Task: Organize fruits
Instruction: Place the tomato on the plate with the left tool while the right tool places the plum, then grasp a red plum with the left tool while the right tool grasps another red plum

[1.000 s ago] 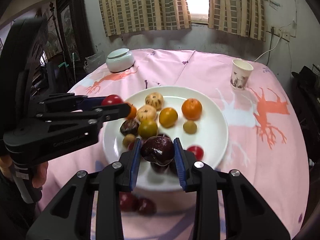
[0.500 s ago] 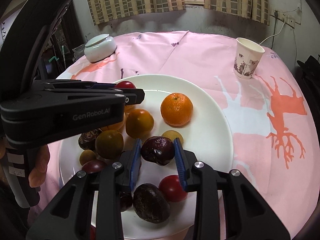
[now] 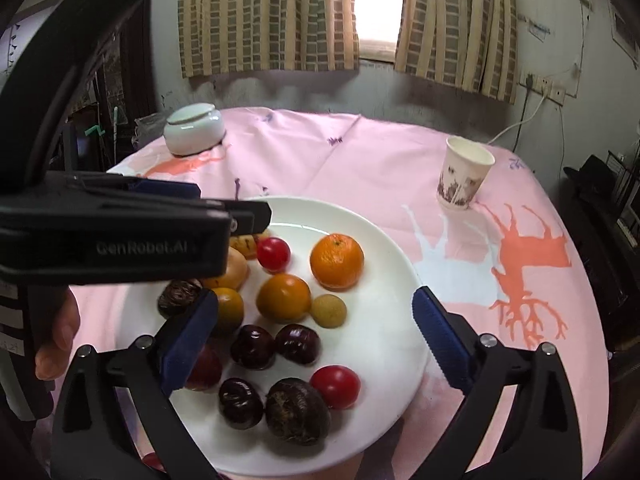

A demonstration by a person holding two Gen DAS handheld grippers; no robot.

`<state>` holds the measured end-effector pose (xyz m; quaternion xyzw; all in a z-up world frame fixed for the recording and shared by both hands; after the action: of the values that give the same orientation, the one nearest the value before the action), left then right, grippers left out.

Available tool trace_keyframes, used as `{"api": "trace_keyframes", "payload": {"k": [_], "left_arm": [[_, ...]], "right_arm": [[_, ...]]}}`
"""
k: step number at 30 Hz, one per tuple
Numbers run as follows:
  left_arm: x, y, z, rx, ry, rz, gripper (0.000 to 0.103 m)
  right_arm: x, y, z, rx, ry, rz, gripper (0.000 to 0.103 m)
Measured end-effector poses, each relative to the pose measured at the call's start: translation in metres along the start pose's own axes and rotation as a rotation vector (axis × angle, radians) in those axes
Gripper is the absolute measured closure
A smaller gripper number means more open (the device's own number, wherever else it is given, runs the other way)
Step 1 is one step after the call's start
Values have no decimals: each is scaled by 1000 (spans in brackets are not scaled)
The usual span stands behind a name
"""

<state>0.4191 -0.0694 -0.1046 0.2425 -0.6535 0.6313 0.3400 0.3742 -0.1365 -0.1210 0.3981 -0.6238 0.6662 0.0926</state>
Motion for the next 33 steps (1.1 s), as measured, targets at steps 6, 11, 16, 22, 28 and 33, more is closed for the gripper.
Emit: {"api": "trace_keyframes", "payload": {"k": [6,11,16,22,28,33], "left_arm": [[44,20,-15,19,-7,60,17],[87,65,-38,58,-72,112,2],[107,127,-45,43,-117,109,2],[99,172,-45,29,-148,88,2],[90,181,-53,21,-170,90,2],[90,180,-50,38,-127,91,2]], "right_arm": [[29,-1,-14,31,1,25,1],[59,12,-35,34,-22,36,1],[93,51,-51,18,-17,44,1],[104,105,-49,-71,12,-8,1],[80,134,-50,-51,-86,-135,40],[59,132,-59,33,-117,-188,42]]}}
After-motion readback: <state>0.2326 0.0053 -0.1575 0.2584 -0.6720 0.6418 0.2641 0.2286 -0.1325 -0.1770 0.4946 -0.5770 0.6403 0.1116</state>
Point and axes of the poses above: each gripper's, at about its wrist camera, not at the fingertips, and x roughly against the way its jaws point, z to its right, y to its underside, the point moved 10 cm from there along -x, roughly the way its jaws point, and after that the axes turned 8 degrees about -y, right-handed, at the moved point
